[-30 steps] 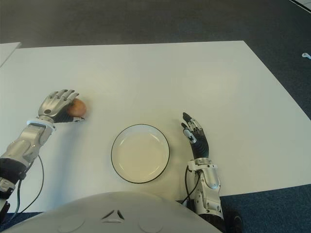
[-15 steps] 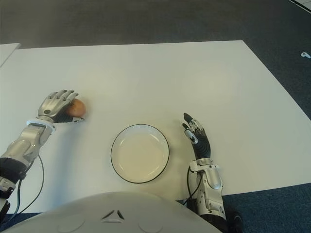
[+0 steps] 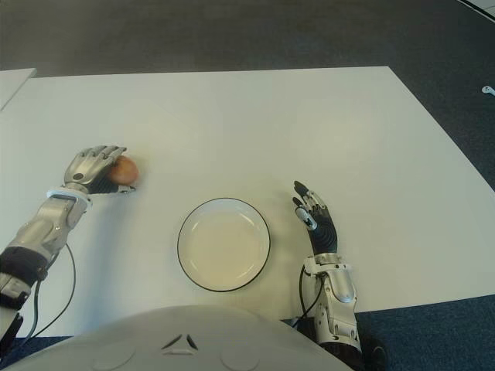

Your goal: Put the apples into the plate.

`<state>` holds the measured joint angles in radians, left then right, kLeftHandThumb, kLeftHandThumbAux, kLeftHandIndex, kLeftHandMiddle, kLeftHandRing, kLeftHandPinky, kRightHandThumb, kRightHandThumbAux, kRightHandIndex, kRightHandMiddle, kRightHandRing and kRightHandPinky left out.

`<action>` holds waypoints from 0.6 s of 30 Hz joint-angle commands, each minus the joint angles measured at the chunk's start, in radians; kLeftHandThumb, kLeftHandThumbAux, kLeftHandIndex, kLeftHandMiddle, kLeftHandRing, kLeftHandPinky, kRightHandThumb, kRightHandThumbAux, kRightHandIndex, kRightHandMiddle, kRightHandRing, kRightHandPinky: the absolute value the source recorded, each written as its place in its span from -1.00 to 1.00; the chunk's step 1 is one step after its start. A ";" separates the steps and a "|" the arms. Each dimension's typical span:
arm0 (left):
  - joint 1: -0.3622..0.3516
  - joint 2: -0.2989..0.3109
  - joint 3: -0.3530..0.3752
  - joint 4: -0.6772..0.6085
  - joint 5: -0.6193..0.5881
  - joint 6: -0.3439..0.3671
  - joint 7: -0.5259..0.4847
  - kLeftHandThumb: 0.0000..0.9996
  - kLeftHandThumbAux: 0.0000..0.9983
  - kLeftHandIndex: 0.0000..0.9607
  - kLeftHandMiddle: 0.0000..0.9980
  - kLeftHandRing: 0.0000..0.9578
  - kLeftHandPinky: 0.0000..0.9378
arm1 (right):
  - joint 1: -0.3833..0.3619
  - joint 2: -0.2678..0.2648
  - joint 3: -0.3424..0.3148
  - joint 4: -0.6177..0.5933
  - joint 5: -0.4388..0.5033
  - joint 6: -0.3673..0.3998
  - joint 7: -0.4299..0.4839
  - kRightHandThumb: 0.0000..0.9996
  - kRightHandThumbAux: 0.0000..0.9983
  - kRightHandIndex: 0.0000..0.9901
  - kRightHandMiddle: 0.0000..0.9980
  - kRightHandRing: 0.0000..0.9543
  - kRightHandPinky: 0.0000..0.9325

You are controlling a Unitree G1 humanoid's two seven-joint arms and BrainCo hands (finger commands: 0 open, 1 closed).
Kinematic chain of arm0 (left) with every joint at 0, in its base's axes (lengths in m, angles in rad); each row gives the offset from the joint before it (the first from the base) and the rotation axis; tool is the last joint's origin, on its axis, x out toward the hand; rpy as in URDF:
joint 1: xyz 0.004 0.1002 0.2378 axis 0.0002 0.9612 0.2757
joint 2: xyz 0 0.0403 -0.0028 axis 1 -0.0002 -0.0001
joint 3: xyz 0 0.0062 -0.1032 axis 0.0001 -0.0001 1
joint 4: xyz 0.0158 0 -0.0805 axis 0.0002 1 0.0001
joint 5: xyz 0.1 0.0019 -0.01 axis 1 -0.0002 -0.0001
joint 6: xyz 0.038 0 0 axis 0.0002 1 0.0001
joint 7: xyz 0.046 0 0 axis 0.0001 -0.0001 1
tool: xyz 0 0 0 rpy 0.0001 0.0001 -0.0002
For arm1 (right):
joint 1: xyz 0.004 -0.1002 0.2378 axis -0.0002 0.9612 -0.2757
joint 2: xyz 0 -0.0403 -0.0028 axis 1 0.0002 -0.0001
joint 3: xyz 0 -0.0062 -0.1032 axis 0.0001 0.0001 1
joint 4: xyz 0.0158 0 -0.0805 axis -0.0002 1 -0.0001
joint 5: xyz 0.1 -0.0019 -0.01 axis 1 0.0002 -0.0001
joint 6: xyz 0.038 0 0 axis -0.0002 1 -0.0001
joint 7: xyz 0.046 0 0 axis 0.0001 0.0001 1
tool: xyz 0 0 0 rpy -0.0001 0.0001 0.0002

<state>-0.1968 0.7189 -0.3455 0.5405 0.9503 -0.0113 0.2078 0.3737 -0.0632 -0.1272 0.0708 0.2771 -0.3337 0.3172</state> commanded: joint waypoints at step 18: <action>0.079 -0.003 -0.067 -0.020 -0.063 0.043 -0.133 0.71 0.33 -0.13 0.02 0.56 0.58 | 0.002 0.004 -0.022 0.021 0.027 0.075 -0.009 -0.35 0.05 -0.52 -0.81 -0.99 -1.00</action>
<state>-0.2001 0.7343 -0.3695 0.5018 0.8992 0.0372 0.1592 0.3649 -0.0616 -0.1444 0.0687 0.2869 -0.3009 0.3066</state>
